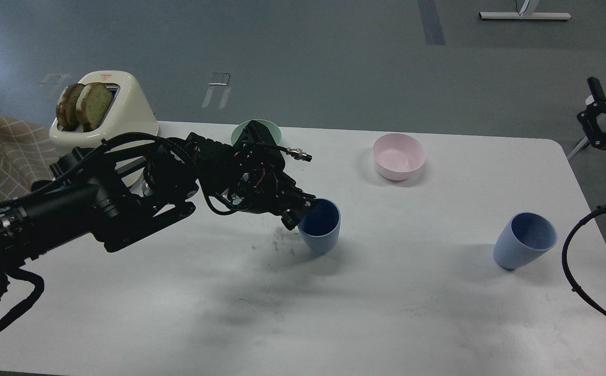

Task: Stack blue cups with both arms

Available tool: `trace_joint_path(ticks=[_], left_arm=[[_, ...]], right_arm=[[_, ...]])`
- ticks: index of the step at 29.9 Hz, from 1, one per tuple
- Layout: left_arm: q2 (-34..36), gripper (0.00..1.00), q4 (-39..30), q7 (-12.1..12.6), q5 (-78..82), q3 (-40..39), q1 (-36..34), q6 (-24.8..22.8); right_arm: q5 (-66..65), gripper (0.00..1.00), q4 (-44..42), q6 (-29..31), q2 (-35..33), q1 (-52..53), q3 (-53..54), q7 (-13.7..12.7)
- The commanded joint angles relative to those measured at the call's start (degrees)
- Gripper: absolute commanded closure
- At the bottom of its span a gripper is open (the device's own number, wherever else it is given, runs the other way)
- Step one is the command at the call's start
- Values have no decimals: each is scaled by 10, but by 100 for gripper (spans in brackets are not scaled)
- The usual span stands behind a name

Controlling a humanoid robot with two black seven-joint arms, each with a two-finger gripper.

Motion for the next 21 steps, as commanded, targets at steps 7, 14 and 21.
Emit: trace_joint_path(ticks=[7, 14, 21], left_arm=[[-1, 87, 8, 0, -3, 3, -4, 0], [0, 47, 1, 0, -13, -3, -7, 0], [24, 19, -3, -2, -175, -51, -63, 0]], right_arm=[[2, 0, 1, 0, 3, -1, -1, 0], [2, 0, 2, 0, 2, -4, -2, 0], [-5, 0, 18, 0, -20, -5, -2, 0]])
